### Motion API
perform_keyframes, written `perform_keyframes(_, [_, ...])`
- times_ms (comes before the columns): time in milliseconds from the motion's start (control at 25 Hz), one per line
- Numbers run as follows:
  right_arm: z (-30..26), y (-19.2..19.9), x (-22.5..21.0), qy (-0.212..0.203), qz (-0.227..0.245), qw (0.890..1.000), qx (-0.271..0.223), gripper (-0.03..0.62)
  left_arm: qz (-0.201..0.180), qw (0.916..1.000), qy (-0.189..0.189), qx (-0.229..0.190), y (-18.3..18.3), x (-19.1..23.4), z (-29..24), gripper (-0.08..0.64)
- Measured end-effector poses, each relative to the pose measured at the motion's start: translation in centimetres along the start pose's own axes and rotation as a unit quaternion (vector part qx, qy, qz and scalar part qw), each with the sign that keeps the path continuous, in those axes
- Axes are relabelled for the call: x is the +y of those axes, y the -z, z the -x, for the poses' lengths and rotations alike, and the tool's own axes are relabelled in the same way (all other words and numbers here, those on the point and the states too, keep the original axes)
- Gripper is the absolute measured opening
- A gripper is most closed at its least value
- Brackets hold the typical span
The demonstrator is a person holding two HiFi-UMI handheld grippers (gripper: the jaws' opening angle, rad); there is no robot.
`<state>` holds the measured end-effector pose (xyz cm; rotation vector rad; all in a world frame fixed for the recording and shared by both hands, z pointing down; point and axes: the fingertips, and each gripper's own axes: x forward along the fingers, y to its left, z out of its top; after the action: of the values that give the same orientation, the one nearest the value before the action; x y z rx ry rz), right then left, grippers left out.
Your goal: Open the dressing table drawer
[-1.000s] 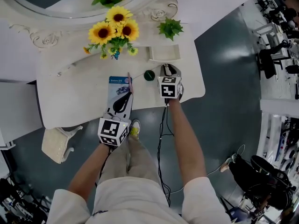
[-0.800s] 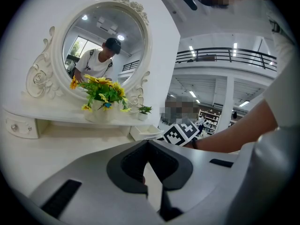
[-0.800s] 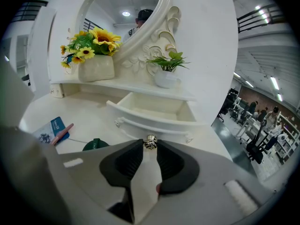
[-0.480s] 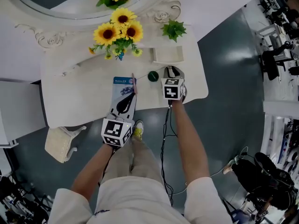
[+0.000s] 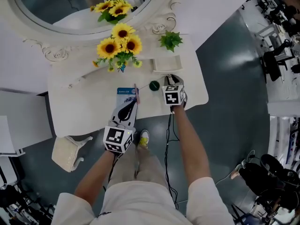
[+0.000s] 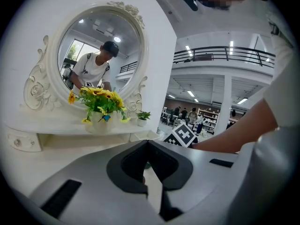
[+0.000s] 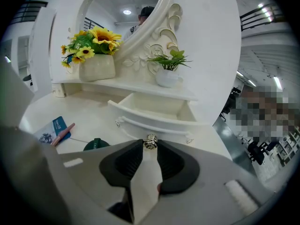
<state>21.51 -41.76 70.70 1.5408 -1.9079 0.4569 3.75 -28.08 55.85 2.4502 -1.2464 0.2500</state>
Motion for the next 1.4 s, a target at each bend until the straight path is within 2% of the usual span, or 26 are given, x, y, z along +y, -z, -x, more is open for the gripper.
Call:
perform_keyframes(120, [-0.1, 0.1, 0.3, -0.010, -0.001, 1.000, 0.001, 0.111, -0.002, 1.0000, 0.001, -0.003, -0.6, -0.2, 0.2, 0.009])
perform_keyframes(160, [0.1, 0.1, 0.5, -0.019, -0.008, 1.000, -0.007, 0.148, -0.002, 1.0000, 0.001, -0.004, -0.8, -0.4, 0.4, 0.009])
perform_keyframes(240, [1.0, 0.3, 0.6, -0.031, -0.028, 0.999, -0.034, 0.206, -0.003, 1.0000, 0.004, -0.004, -1.3, -0.8, 0.7, 0.009])
perform_keyframes(360, [3.5, 0.2, 0.1, -0.022, -0.051, 0.996, -0.076, 0.204, -0.019, 0.9996, 0.017, -0.008, -2.7, -1.9, 0.8, 0.009])
perform_keyframes(480, [6.6, -0.6, 1.0, -0.035, -0.042, 0.993, -0.104, 0.176, -0.033, 0.9990, 0.028, -0.015, -4.3, -2.9, 1.2, 0.009])
perform_keyframes(640, [12.2, -2.7, 3.4, -0.066, -0.014, 0.987, -0.146, 0.153, -0.028, 0.9990, 0.028, -0.021, -5.3, -4.2, 3.2, 0.009])
perform_keyframes(840, [19.9, -7.3, 5.0, -0.089, -0.006, 0.972, -0.218, 0.105, -0.022, 0.9990, 0.012, -0.036, -7.1, -5.2, 6.2, 0.009])
perform_keyframes(960, [24.4, -9.9, 6.0, -0.098, -0.003, 0.963, -0.253, 0.103, -0.018, 0.9983, -0.005, -0.055, -8.6, -5.4, 7.9, 0.009])
perform_keyframes(1160, [29.9, -11.2, 7.4, -0.111, -0.004, 0.959, -0.261, 0.074, -0.021, 0.9962, -0.026, -0.080, -10.8, -5.5, 9.9, 0.009])
perform_keyframes(1400, [33.6, -12.4, 8.6, -0.113, 0.007, 0.956, -0.271, 0.035, -0.049, 0.9923, -0.043, -0.105, -14.0, -4.7, 13.4, 0.009])
